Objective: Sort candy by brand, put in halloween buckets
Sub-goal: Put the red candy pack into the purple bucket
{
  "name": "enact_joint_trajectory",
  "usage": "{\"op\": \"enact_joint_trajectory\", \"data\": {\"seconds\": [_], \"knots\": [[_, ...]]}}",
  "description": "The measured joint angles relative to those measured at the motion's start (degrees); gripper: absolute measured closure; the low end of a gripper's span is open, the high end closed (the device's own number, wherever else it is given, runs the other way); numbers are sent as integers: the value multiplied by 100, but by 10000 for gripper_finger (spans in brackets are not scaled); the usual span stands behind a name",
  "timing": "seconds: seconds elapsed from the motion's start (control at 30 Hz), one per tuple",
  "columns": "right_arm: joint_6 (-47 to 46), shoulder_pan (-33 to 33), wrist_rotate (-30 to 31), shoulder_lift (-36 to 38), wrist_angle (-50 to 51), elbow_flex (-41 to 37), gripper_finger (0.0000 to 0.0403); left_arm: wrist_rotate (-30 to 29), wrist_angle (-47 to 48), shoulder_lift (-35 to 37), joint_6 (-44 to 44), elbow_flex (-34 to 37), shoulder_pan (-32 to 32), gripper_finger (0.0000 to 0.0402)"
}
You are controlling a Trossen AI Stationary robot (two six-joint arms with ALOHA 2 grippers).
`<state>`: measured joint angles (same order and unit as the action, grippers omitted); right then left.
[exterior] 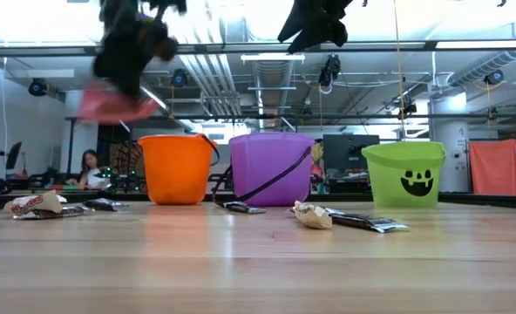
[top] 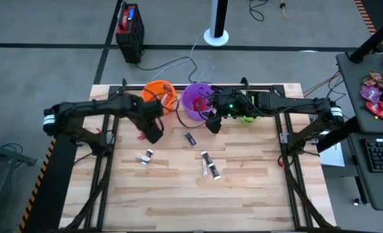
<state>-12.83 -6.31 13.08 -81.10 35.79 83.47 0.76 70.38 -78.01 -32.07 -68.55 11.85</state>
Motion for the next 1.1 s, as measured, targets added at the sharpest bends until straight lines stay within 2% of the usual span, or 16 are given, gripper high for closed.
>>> {"op": "enact_joint_trajectory", "data": {"seconds": [0.13, 0.3, 0.43, 0.57, 0.67, 0.77, 0.93, 1.1], "knots": [[-8, 0, -2, 0, 0, -1, 207, 87, -445, 4, 706, -1025, -58, 401], [-19, 0, 0, 2, 18, -1, 207, 758, -1698, 6, 2334, -1931, -49, 401], [-203, 0, 25, 79, 200, -1, 207, 1072, -2908, -6, 3473, -2077, 75, 401], [-413, 0, 48, 234, 327, -1, 207, 1006, -4176, -185, 4133, -1691, 408, 401], [-518, 2, 50, 326, 323, -1, 207, 706, -5180, -498, 4262, -1310, 589, 401], [-642, 4, 50, 392, 318, -1, 207, 454, -5708, -921, 4201, -1116, 808, 401], [-761, 4, 48, 413, 322, -1, 207, 83, -5659, -1656, 3922, -1165, 1156, 401], [-1046, 4, 22, 415, 505, -1, 207, 429, -5363, -2184, 3518, -1449, 1402, 391]]}}
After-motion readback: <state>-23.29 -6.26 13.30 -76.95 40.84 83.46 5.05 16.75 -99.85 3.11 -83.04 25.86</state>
